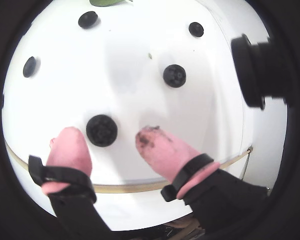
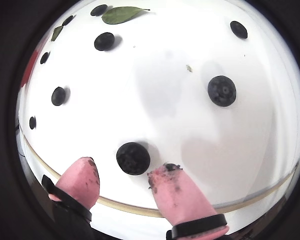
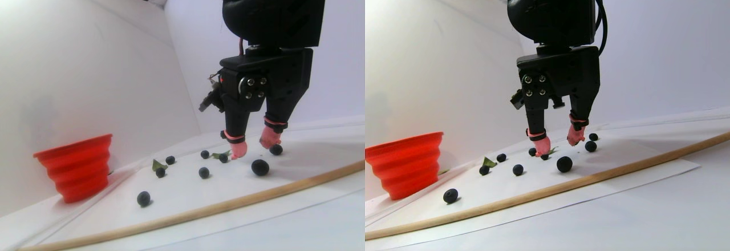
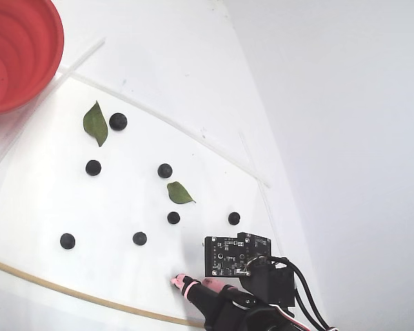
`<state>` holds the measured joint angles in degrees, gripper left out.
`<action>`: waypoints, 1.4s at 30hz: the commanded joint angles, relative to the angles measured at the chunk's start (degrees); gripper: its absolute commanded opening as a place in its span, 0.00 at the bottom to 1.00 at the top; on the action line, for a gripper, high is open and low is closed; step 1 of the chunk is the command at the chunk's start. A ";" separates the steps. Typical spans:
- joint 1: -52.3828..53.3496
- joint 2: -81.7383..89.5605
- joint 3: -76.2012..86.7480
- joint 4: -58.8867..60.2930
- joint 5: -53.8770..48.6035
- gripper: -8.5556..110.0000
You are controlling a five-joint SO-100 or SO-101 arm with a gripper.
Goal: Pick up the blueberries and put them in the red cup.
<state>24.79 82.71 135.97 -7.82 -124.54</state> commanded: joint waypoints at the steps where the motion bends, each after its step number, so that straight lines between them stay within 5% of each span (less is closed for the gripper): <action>1: 0.18 0.09 -3.43 -1.58 -0.35 0.24; 42: 0.44 -8.96 -4.75 -8.44 -2.11 0.21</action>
<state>25.40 72.51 133.33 -15.38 -126.21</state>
